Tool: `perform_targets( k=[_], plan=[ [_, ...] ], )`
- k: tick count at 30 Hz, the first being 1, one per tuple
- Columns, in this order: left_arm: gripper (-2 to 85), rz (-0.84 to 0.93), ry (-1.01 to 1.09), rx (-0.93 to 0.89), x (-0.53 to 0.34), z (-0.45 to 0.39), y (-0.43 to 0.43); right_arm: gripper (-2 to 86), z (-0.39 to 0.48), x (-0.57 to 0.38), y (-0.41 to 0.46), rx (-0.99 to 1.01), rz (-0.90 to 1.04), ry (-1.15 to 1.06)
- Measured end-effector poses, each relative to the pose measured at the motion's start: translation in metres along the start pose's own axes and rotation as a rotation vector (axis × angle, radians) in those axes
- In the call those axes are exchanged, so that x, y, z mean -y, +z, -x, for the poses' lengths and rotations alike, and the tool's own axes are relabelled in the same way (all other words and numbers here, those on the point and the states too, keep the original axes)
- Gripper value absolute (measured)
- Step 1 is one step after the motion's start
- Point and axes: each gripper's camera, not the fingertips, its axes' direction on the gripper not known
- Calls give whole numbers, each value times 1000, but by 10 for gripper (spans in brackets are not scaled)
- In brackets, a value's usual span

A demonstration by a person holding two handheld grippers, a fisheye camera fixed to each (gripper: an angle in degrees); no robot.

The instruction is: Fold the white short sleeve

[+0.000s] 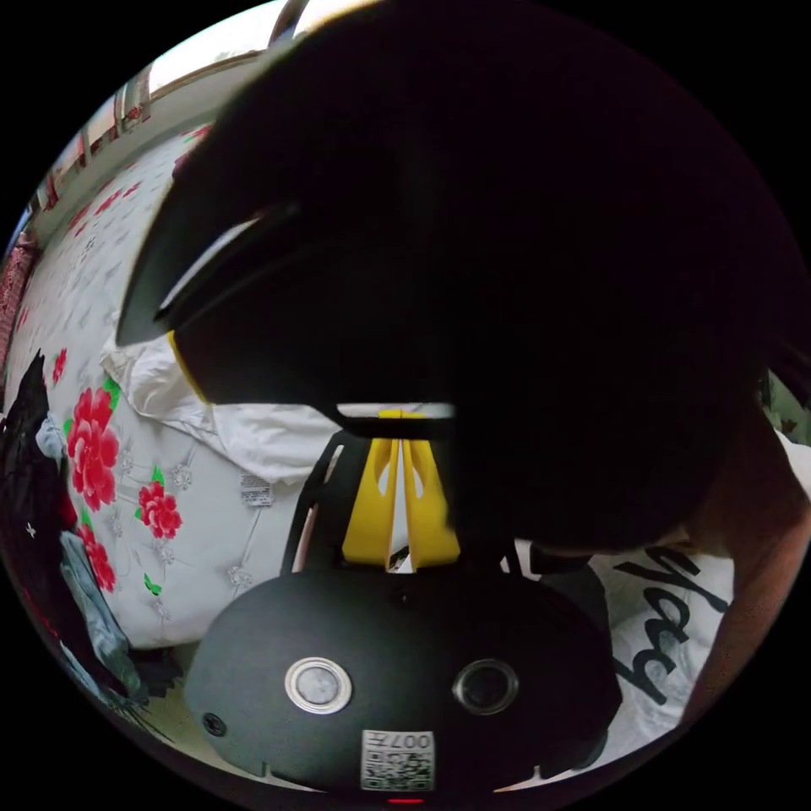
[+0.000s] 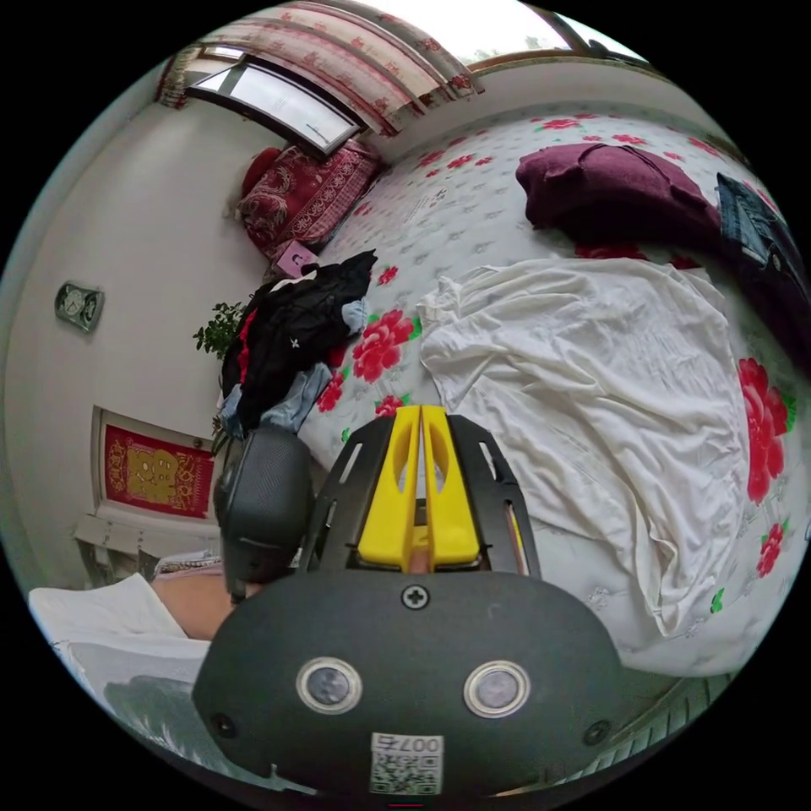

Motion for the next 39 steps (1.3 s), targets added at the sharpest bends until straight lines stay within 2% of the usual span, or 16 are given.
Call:
perform_targets(
  k=[7,12,14,17,22,23,33,39],
  plan=[
    [-9,36,-31,72,14,19,30,-3,-8,0,23,-13,6,-14],
    [1,81,-209,193,4,79,44,-2,-58,-25,31,-271,30,-88],
    [16,99,-275,219,-6,107,50,-2,-102,-57,39,-421,105,-125],
    [44,148,-336,238,-15,136,65,-2,-150,-100,53,-510,223,-146],
    [51,206,-370,253,-17,156,94,4,-182,-142,89,-483,362,-125],
    [51,214,-370,253,-17,158,98,6,-176,-148,86,-486,291,-152],
    [51,239,-368,236,-17,178,115,11,-165,-160,95,-479,349,-191],
    [45,216,-372,233,-22,187,109,49,-151,-175,36,-365,156,-172]
  ],
)
